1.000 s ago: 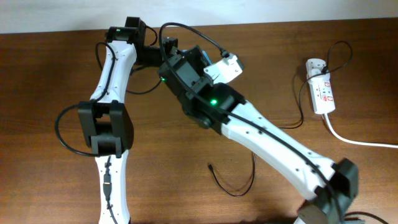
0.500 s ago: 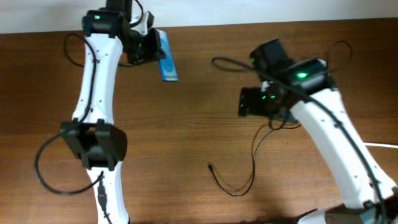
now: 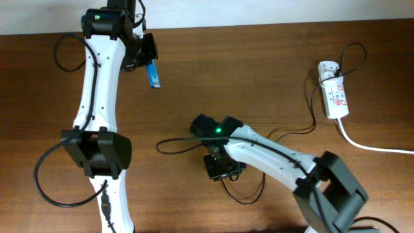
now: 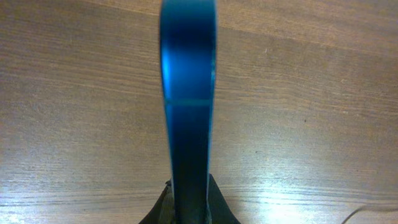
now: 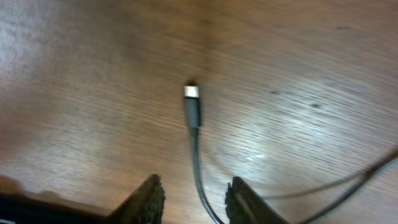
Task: Plug charger to phone and switch on socket
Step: 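Move the right gripper down to the black cable's USB-C end, then grasp the USB-C connector with the right gripper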
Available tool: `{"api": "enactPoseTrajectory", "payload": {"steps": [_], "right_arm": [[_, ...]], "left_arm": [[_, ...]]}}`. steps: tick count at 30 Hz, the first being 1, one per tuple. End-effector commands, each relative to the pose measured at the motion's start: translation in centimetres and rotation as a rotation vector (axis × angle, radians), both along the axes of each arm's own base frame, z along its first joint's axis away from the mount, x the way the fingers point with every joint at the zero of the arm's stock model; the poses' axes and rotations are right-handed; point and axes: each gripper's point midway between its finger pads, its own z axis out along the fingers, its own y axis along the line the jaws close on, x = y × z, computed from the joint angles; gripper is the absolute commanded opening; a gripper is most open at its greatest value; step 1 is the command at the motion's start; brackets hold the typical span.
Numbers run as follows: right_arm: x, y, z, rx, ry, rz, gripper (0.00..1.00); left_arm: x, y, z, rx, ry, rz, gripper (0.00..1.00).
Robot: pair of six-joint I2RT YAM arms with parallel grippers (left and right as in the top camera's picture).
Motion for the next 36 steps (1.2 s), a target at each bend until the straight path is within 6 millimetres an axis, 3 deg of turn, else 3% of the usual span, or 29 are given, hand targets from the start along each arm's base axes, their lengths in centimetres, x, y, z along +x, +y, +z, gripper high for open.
{"api": "enactPoseTrajectory", "payload": {"steps": [1,9,12,23,27,36], "right_arm": [[-1.5,0.9,-1.9,0.009,0.09,0.003,0.33],[-0.9,0.5,-2.7,0.014,0.092,-0.022,0.34],[-1.8,0.1,-3.7,0.019,0.119,-0.028,0.29],[-0.2,-0.2,-3.8,0.053,0.1,-0.05,0.26],[-0.2,-0.1,-3.8,0.055,0.097,-0.049,0.21],[0.1,0.1,-3.9,0.062,0.085,-0.048,0.19]], "left_arm": [[-0.3,0.2,1.2,0.006,-0.021,-0.01,0.0],[-0.3,0.2,1.1,0.006,-0.02,-0.01,0.0],[-0.3,0.2,1.1,0.005,-0.02,-0.011,0.0],[-0.3,0.0,1.2,-0.004,-0.02,-0.014,0.0],[-0.3,0.0,1.2,-0.004,-0.02,-0.014,0.0],[-0.3,0.0,1.2,-0.005,-0.019,-0.014,0.0]]}}
